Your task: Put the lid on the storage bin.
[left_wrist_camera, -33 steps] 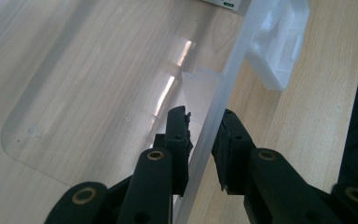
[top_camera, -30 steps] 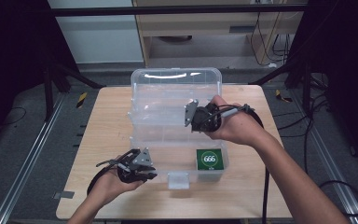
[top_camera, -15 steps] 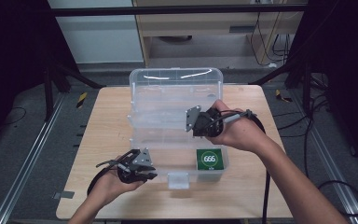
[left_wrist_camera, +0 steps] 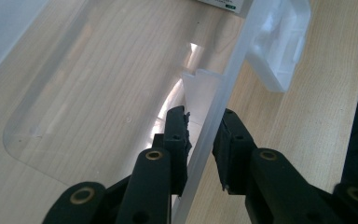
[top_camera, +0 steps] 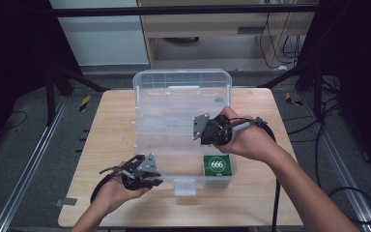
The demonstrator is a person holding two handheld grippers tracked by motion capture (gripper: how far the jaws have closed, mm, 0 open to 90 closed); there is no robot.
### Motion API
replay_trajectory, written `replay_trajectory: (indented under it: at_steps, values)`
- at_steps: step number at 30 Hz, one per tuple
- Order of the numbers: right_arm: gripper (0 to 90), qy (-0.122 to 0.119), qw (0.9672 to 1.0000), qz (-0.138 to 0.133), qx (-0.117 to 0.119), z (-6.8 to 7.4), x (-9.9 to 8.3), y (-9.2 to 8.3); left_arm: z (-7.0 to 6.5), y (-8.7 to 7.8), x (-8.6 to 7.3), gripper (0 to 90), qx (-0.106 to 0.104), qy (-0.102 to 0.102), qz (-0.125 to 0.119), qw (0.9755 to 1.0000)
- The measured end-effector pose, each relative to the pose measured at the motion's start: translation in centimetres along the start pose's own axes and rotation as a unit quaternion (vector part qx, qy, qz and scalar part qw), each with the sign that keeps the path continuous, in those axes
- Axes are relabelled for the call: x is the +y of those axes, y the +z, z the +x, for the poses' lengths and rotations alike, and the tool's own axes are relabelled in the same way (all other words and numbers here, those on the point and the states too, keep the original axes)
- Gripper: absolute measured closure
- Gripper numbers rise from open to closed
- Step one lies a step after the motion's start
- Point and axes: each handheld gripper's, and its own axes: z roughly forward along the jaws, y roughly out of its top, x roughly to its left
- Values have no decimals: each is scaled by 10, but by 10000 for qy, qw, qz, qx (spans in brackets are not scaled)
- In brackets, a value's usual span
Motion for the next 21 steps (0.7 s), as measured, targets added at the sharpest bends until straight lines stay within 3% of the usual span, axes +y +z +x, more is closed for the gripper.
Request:
replay_trajectory:
  at_steps: [21]
  values:
    - [853,-39,9999,-105,-38,12,-3,-2,-1,0,-1,749,27,-21,-46,10000]
